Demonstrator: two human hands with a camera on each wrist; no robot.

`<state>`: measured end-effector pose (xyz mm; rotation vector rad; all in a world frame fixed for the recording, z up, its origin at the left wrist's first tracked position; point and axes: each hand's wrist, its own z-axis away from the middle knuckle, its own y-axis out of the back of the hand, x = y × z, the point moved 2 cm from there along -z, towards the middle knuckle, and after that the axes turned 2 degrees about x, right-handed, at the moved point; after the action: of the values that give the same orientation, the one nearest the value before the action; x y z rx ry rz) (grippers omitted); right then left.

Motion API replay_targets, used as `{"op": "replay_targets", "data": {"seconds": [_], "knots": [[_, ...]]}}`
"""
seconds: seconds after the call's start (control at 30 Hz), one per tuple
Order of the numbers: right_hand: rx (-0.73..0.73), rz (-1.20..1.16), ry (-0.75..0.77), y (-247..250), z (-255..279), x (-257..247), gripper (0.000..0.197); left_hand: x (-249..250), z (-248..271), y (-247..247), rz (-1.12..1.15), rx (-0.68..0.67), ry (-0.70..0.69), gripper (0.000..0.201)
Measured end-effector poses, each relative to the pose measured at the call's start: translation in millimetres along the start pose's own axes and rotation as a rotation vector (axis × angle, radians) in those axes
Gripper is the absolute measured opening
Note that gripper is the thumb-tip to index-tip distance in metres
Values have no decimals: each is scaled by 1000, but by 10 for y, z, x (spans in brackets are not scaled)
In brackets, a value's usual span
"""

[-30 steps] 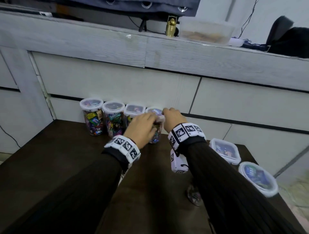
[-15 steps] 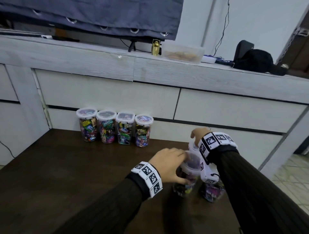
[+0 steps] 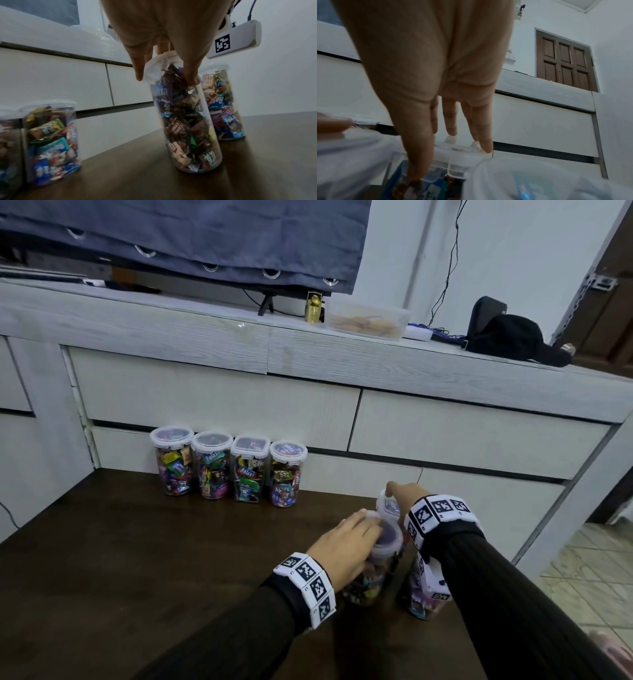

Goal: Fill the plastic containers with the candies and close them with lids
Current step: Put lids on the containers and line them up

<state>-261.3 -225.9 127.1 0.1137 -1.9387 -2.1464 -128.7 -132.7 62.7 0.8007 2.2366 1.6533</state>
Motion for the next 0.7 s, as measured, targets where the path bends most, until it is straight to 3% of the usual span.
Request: {"op": "replay_targets", "data": {"seconds": [0.23,0.43,0.7], "knots": [[-1,-6,88,41,17,-193,67,-517,221,243,13,47,190,57],[55,-36,186,21,14,-503,61,-763,155,385,-314,-58,199,59],[182,51,135,-92,-93,-614,43,-866,-235,322,-182,-86,302,39]]}}
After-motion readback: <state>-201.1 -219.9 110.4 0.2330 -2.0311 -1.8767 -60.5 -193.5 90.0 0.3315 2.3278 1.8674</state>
